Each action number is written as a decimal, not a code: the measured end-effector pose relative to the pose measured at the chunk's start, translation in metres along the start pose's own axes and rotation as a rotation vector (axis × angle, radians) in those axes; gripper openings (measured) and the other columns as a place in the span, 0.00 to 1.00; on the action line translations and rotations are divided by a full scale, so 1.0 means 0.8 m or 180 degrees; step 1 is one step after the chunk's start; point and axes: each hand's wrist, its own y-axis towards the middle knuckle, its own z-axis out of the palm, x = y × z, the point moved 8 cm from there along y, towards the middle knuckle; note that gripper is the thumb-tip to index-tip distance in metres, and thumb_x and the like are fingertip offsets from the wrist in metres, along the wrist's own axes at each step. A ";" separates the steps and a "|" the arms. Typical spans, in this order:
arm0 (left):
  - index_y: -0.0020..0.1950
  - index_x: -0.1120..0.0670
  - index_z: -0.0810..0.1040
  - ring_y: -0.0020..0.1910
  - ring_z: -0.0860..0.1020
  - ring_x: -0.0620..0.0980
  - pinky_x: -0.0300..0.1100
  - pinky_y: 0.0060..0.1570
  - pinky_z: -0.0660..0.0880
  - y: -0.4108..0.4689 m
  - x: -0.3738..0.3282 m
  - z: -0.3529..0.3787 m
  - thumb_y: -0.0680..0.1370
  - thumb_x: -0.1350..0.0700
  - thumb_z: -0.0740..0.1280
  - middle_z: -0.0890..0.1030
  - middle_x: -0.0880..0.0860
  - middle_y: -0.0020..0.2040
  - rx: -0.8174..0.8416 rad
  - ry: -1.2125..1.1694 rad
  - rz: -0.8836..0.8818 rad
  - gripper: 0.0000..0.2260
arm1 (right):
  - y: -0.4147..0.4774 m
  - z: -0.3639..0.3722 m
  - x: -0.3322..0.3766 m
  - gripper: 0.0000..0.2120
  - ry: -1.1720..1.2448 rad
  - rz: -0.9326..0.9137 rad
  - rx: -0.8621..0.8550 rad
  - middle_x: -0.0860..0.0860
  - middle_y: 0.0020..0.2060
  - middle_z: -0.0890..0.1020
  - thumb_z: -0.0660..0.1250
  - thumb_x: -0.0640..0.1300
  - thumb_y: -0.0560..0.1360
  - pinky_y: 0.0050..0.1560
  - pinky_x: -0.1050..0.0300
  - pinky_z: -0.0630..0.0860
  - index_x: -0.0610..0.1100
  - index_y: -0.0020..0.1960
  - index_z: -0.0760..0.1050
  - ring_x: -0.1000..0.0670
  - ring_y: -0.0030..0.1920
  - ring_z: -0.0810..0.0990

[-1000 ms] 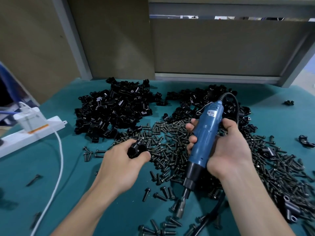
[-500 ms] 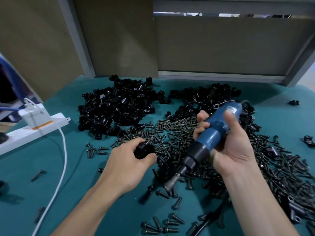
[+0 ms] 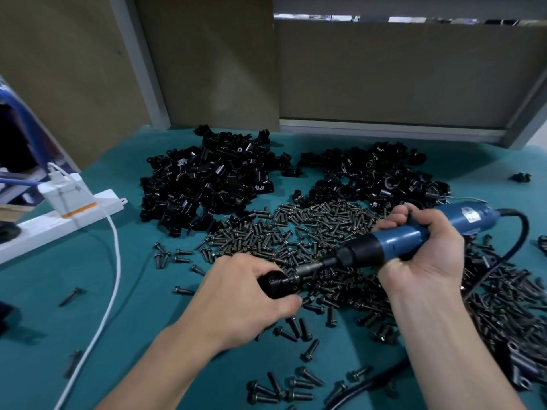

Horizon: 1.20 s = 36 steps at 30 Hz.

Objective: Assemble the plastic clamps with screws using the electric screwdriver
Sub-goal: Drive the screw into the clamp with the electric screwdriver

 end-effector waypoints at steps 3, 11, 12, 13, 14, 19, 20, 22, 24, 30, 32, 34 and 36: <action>0.36 0.48 0.82 0.22 0.72 0.44 0.42 0.25 0.69 0.001 0.004 0.003 0.68 0.42 0.77 0.81 0.50 0.29 0.0097 -0.0129 -0.0073 0.11 | 0.000 -0.001 -0.003 0.04 0.0082 0.0024 0.0005 0.48 0.33 0.78 0.61 0.33 0.76 0.33 0.62 0.75 0.40 0.46 0.72 0.53 0.29 0.75; 0.36 0.54 0.81 0.23 0.71 0.45 0.41 0.25 0.67 0.005 0.009 0.003 0.67 0.41 0.76 0.77 0.47 0.26 0.0241 -0.0250 -0.0122 0.17 | 0.002 -0.001 -0.007 0.05 0.0090 0.0058 0.0072 0.49 0.33 0.78 0.61 0.33 0.74 0.33 0.61 0.75 0.40 0.45 0.73 0.53 0.29 0.75; 0.36 0.55 0.81 0.23 0.70 0.46 0.41 0.26 0.66 0.005 0.010 0.003 0.66 0.40 0.75 0.77 0.48 0.26 0.0240 -0.0312 -0.0142 0.18 | 0.002 0.000 -0.007 0.05 0.0065 0.0042 0.0090 0.49 0.33 0.78 0.61 0.33 0.74 0.33 0.61 0.75 0.40 0.45 0.73 0.53 0.29 0.75; 0.36 0.55 0.81 0.23 0.70 0.47 0.41 0.26 0.66 0.005 0.010 0.002 0.65 0.39 0.75 0.76 0.48 0.25 0.0252 -0.0360 -0.0158 0.19 | 0.002 0.001 -0.007 0.05 0.0060 0.0029 0.0106 0.49 0.33 0.77 0.61 0.33 0.74 0.33 0.61 0.75 0.40 0.45 0.73 0.53 0.29 0.75; 0.36 0.55 0.81 0.23 0.70 0.47 0.41 0.26 0.66 0.005 0.010 0.003 0.65 0.39 0.75 0.76 0.47 0.25 0.0285 -0.0378 -0.0163 0.19 | 0.002 0.001 -0.006 0.05 0.0078 0.0025 0.0116 0.49 0.33 0.77 0.60 0.33 0.74 0.33 0.61 0.75 0.40 0.45 0.73 0.53 0.30 0.75; 0.32 0.53 0.79 0.24 0.69 0.47 0.42 0.28 0.66 0.006 0.011 0.007 0.63 0.37 0.74 0.75 0.47 0.24 0.0457 -0.0432 -0.0215 0.19 | 0.002 0.002 -0.010 0.05 0.0137 0.0033 0.0131 0.49 0.33 0.78 0.60 0.33 0.75 0.34 0.61 0.75 0.40 0.45 0.73 0.53 0.30 0.75; 0.33 0.54 0.79 0.24 0.69 0.48 0.42 0.29 0.66 0.006 0.012 0.007 0.62 0.37 0.74 0.75 0.47 0.24 0.0466 -0.0464 -0.0230 0.20 | 0.002 0.003 -0.011 0.05 0.0141 0.0040 0.0142 0.49 0.33 0.78 0.60 0.33 0.75 0.34 0.62 0.75 0.40 0.45 0.73 0.53 0.30 0.75; 0.33 0.56 0.79 0.24 0.69 0.48 0.43 0.29 0.66 0.006 0.013 0.009 0.63 0.38 0.74 0.75 0.47 0.25 0.0489 -0.0524 -0.0282 0.21 | 0.001 0.003 -0.012 0.05 0.0156 0.0051 0.0172 0.49 0.33 0.78 0.61 0.33 0.75 0.34 0.61 0.75 0.40 0.45 0.73 0.53 0.30 0.75; 0.34 0.55 0.80 0.23 0.69 0.47 0.40 0.27 0.65 0.005 0.015 0.009 0.66 0.41 0.75 0.75 0.47 0.25 0.0446 -0.0398 -0.0304 0.18 | 0.001 0.003 -0.014 0.05 0.0163 0.0043 0.0184 0.49 0.33 0.78 0.61 0.32 0.74 0.34 0.61 0.76 0.41 0.45 0.72 0.53 0.30 0.75; 0.32 0.58 0.75 0.22 0.67 0.47 0.39 0.24 0.63 0.004 0.018 0.003 0.70 0.46 0.77 0.72 0.46 0.23 0.0175 -0.0358 -0.0335 0.19 | 0.003 -0.006 -0.023 0.07 0.0290 0.0080 -0.0004 0.49 0.31 0.77 0.60 0.31 0.75 0.33 0.61 0.75 0.42 0.43 0.69 0.53 0.28 0.74; 0.31 0.58 0.73 0.22 0.67 0.48 0.40 0.25 0.63 0.004 0.014 0.005 0.70 0.45 0.76 0.72 0.47 0.24 0.0234 -0.0409 -0.0309 0.20 | 0.004 -0.004 -0.021 0.07 0.0336 0.0118 0.0043 0.49 0.32 0.77 0.60 0.31 0.75 0.33 0.61 0.75 0.42 0.43 0.69 0.53 0.28 0.74; 0.30 0.57 0.73 0.23 0.67 0.49 0.40 0.25 0.63 0.005 0.013 0.008 0.69 0.45 0.76 0.72 0.47 0.24 0.0311 -0.0439 -0.0319 0.20 | 0.003 -0.001 -0.018 0.07 0.0331 0.0102 0.0111 0.49 0.32 0.77 0.61 0.31 0.73 0.33 0.61 0.75 0.42 0.44 0.70 0.53 0.28 0.74; 0.27 0.53 0.71 0.23 0.66 0.49 0.41 0.26 0.62 0.004 0.012 0.009 0.67 0.44 0.75 0.71 0.46 0.24 0.0399 -0.0504 -0.0325 0.19 | 0.003 0.001 -0.016 0.09 0.0327 0.0079 0.0167 0.50 0.32 0.77 0.62 0.30 0.69 0.32 0.61 0.75 0.42 0.44 0.70 0.54 0.28 0.74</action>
